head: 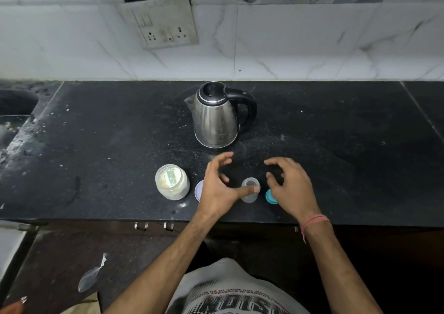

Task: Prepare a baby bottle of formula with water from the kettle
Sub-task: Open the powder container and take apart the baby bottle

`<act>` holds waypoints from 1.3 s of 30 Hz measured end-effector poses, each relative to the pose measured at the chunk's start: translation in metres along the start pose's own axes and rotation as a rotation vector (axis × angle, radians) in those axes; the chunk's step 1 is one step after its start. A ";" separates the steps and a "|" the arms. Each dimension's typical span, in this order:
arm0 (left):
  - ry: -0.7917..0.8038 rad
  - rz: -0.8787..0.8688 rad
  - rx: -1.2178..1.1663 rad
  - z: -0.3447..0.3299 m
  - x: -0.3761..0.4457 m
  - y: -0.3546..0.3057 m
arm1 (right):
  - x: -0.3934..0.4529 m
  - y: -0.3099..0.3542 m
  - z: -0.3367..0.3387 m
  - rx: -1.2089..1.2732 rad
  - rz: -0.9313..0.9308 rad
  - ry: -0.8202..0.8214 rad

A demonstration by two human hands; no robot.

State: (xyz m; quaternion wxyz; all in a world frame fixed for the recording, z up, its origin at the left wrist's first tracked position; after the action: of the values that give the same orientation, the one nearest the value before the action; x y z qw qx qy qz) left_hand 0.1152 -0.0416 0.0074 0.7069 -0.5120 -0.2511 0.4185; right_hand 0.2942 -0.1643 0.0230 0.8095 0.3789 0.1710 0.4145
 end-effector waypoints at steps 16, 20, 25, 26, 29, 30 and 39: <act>-0.173 0.004 -0.033 0.057 0.044 -0.012 | 0.060 0.063 -0.033 0.067 0.179 0.124; -0.204 0.001 0.039 0.069 0.039 -0.008 | 0.059 0.075 -0.048 0.075 0.211 0.176; -0.270 -0.002 0.100 0.087 0.035 -0.004 | 0.055 0.084 -0.066 0.065 0.230 0.223; -0.279 0.006 0.104 0.090 0.035 -0.003 | 0.056 0.085 -0.069 0.066 0.231 0.232; -0.292 0.028 0.108 0.099 0.038 0.000 | 0.058 0.089 -0.074 0.058 0.235 0.242; -0.292 0.030 0.110 0.101 0.040 0.000 | 0.059 0.090 -0.074 0.056 0.235 0.242; -0.225 0.051 0.145 0.105 0.071 -0.001 | 0.082 0.100 -0.069 0.044 0.227 0.188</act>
State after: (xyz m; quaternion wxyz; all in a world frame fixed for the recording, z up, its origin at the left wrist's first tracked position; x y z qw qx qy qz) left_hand 0.0699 0.0724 0.0401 0.6983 -0.4157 -0.2848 0.5083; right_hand 0.2484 -0.0294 0.0565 0.7294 0.3729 0.2112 0.5333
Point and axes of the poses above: each hand's wrist, its own x-axis towards the middle knuckle, its own z-axis out of the back of the hand, y = z × x, the point moved 3 cm from there along x, towards the middle knuckle, and after that the axes turned 7 degrees about x, right-handed, at the moved point
